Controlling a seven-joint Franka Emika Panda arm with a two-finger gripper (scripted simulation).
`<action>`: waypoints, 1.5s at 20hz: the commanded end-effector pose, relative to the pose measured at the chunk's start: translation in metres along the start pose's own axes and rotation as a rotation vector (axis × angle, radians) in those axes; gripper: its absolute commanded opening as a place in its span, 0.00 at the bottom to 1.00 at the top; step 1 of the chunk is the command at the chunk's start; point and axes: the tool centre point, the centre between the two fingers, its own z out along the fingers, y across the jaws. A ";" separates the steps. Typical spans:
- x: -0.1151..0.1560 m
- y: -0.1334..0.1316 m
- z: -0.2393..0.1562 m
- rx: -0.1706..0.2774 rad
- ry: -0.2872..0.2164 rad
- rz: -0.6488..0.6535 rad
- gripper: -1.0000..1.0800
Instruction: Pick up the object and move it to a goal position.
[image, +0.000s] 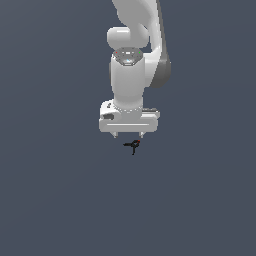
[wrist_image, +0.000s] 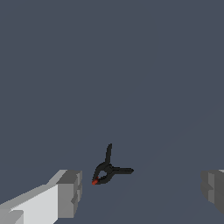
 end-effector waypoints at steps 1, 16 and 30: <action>0.000 0.000 0.000 0.000 0.000 0.000 0.96; -0.002 -0.005 0.003 0.012 -0.006 -0.039 0.96; -0.015 -0.013 0.032 0.014 -0.023 0.153 0.96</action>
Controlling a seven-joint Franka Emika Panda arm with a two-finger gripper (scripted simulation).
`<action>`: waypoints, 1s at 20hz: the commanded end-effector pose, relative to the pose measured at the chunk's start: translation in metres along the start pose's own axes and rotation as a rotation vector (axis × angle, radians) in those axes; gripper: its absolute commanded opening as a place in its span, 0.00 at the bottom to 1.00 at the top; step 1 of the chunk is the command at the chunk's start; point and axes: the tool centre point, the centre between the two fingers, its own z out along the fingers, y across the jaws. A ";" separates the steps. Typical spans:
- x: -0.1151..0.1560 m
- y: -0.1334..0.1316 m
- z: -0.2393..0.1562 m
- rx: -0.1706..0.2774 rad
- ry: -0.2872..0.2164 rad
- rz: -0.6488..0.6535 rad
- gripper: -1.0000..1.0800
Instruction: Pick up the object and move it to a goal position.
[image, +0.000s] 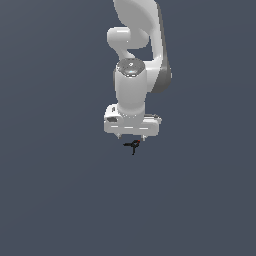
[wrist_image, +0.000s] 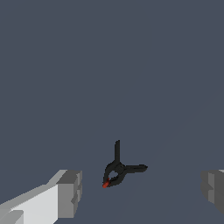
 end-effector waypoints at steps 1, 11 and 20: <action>-0.004 -0.002 0.008 0.000 -0.005 0.055 0.96; -0.024 -0.007 0.046 -0.008 -0.023 0.319 0.96; -0.044 -0.009 0.078 -0.024 -0.034 0.555 0.96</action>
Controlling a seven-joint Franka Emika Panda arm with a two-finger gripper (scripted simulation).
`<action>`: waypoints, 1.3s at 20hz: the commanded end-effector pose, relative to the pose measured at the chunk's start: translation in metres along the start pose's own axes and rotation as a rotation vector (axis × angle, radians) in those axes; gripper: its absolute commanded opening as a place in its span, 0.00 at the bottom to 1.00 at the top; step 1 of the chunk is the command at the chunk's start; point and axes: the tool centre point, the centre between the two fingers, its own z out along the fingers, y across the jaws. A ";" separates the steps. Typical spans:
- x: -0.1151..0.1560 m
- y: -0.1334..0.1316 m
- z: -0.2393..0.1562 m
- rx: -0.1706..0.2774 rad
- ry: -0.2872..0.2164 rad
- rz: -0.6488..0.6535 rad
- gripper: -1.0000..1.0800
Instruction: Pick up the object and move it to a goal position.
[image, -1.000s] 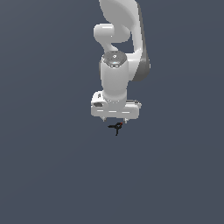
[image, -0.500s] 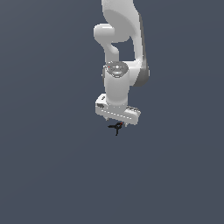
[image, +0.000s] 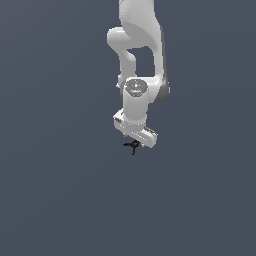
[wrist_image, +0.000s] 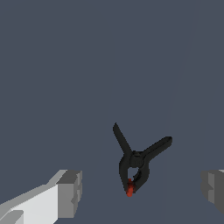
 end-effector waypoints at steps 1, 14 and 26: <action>-0.004 0.002 0.008 -0.005 -0.001 0.062 0.96; -0.017 0.010 0.029 -0.019 -0.002 0.232 0.96; -0.018 0.011 0.051 -0.020 -0.002 0.236 0.96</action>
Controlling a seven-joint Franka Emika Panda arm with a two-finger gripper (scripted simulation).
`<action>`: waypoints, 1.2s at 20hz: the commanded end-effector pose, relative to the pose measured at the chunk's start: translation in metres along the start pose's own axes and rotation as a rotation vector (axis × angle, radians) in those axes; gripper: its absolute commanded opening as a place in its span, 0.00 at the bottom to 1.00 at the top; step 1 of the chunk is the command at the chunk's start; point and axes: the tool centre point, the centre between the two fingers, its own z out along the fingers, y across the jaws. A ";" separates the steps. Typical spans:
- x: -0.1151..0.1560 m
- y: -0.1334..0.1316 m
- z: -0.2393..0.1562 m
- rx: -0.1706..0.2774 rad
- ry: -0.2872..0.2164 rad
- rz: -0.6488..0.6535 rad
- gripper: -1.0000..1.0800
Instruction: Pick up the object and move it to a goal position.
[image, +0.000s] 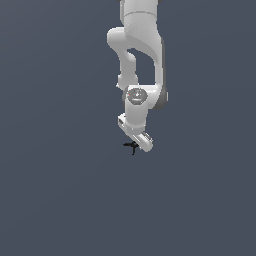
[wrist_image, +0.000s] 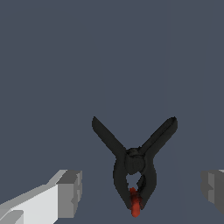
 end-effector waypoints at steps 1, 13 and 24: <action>0.000 0.001 0.012 -0.001 -0.001 0.001 0.96; 0.000 0.000 0.036 -0.001 0.000 0.003 0.00; 0.001 -0.001 0.034 0.000 0.000 0.003 0.00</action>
